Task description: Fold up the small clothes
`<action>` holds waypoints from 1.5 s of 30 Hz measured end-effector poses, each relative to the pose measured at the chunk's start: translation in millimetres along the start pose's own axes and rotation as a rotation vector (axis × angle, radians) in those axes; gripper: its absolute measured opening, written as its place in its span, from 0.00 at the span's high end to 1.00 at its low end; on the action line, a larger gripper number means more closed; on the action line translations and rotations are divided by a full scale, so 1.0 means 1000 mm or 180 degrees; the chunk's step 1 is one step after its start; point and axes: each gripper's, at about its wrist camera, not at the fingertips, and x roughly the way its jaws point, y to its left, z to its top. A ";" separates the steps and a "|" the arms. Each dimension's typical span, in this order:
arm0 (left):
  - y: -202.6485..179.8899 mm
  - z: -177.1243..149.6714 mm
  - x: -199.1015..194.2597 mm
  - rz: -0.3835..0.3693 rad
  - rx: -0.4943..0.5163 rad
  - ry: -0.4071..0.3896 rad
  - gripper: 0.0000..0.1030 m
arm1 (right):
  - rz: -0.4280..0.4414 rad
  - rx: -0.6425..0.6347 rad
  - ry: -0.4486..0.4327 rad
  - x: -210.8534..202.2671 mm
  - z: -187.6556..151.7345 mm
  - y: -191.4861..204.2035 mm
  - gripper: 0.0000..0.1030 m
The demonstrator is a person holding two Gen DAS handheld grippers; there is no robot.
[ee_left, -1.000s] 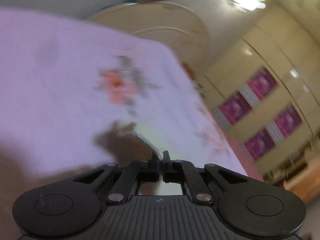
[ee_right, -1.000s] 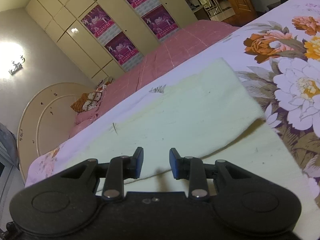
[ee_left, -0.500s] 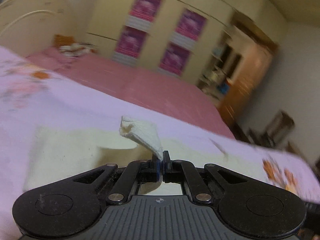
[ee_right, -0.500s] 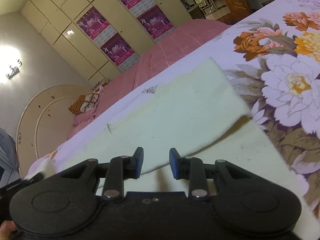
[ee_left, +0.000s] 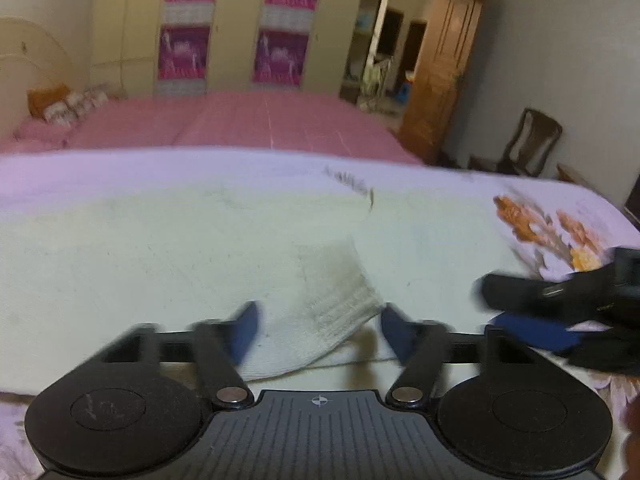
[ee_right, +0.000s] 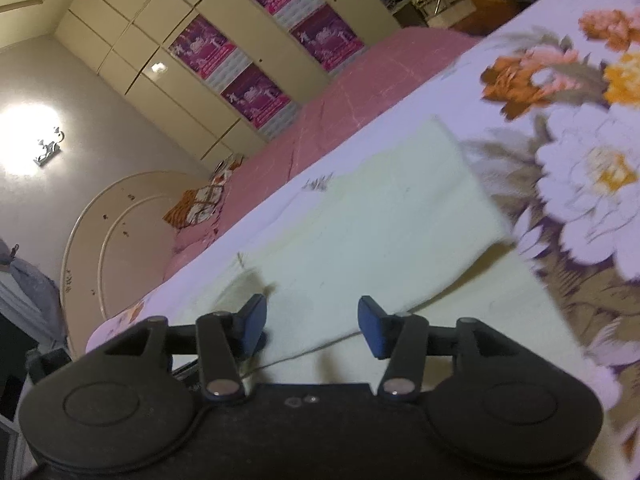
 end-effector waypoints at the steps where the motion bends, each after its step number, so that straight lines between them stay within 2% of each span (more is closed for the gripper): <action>1: 0.000 -0.001 -0.006 0.0071 0.0060 -0.0020 0.31 | 0.0045 0.0017 0.0040 0.004 -0.001 0.001 0.51; 2: 0.003 -0.003 -0.015 0.0114 0.0065 -0.0020 0.31 | 0.0086 0.0025 0.0081 0.008 -0.003 0.002 0.51; 7: 0.047 -0.027 -0.066 0.0406 -0.0313 -0.0116 0.31 | 0.0119 0.0005 0.0269 0.032 -0.008 0.010 0.53; 12: 0.098 -0.058 -0.089 0.0821 -0.0627 0.0028 0.31 | 0.0121 -0.0096 0.0327 0.047 -0.011 0.019 0.54; 15: 0.115 -0.066 -0.084 0.0918 -0.0747 0.0058 0.31 | 0.0020 -0.0297 0.0336 0.053 -0.015 0.030 0.68; 16: 0.115 -0.066 -0.080 0.0917 -0.0782 0.0052 0.31 | -0.0008 -0.0364 0.0346 0.055 -0.016 0.033 0.77; 17: 0.115 -0.065 -0.078 0.0932 -0.0797 0.0031 0.31 | -0.0032 -0.0431 0.0367 0.058 -0.017 0.036 0.92; 18: 0.114 -0.064 -0.077 0.0933 -0.0810 0.0014 0.31 | -0.0020 -0.0473 0.0397 0.060 -0.017 0.039 0.95; 20: 0.109 -0.059 -0.063 0.0932 -0.0812 0.0000 0.31 | -0.0016 -0.0606 0.0319 0.055 -0.016 0.050 0.95; 26: 0.122 -0.046 -0.048 0.0900 -0.0983 -0.0108 0.31 | 0.0251 -0.0849 -0.0333 0.001 0.007 0.081 0.96; 33: 0.130 -0.042 -0.041 0.0889 -0.1072 -0.0115 0.31 | 0.0094 -0.0707 -0.0536 -0.025 0.030 0.055 0.95; 45: 0.131 -0.043 -0.034 0.0929 -0.0996 -0.0010 0.31 | -0.0124 -0.0622 -0.0669 -0.031 0.044 0.027 0.95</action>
